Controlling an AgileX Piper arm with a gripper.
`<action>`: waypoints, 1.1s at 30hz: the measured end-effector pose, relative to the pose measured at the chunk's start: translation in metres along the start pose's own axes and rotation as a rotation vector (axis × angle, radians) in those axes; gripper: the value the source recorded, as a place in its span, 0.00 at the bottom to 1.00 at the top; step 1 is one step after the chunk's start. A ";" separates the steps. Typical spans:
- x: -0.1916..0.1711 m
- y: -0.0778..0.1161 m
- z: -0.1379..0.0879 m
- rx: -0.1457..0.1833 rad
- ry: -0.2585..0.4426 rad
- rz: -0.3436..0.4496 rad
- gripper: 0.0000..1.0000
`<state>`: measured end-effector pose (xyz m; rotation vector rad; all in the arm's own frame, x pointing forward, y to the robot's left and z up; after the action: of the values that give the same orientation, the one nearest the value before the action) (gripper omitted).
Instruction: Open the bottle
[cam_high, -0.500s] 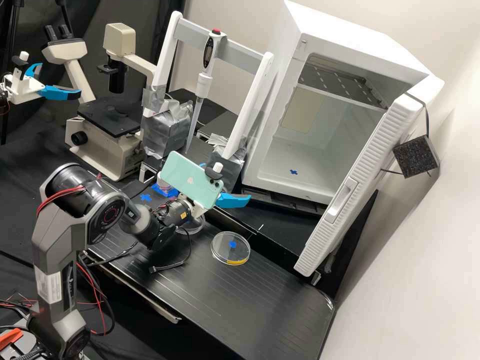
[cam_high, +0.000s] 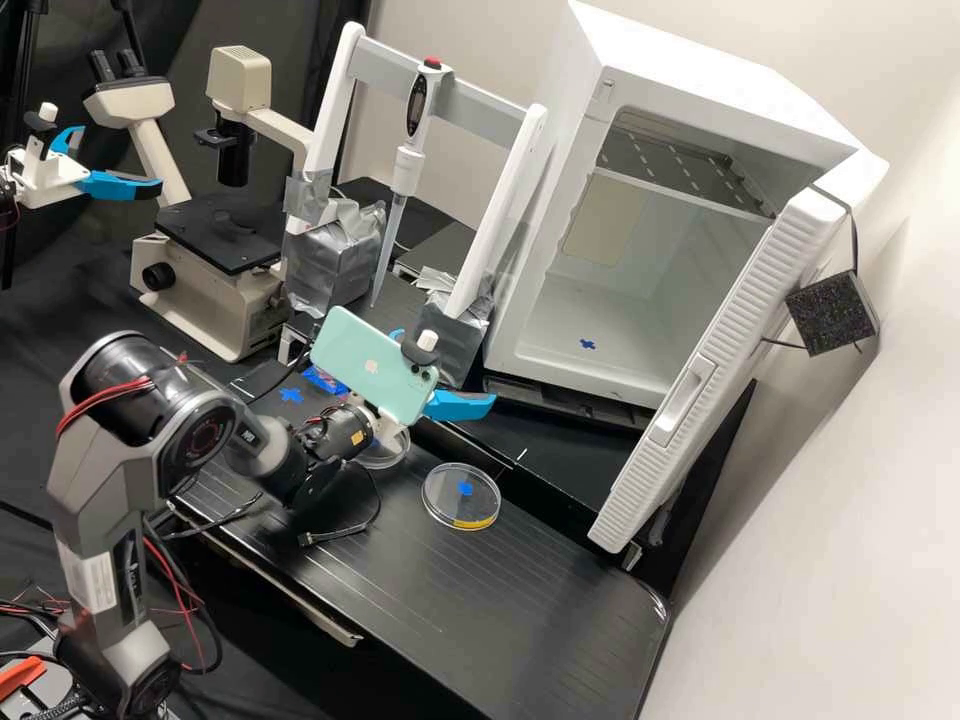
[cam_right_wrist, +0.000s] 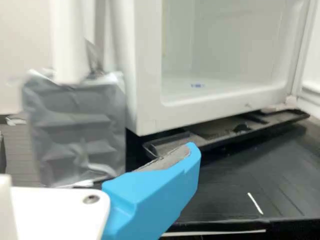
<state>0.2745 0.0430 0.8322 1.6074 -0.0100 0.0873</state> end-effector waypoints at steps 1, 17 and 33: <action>-0.004 -0.001 -0.003 -0.002 0.021 0.000 1.00; -0.033 -0.051 -0.033 -0.058 0.184 -0.150 1.00; -0.028 -0.066 -0.021 -0.063 0.146 -0.180 0.00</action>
<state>0.2494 0.0648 0.7652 1.5288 0.2427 0.0642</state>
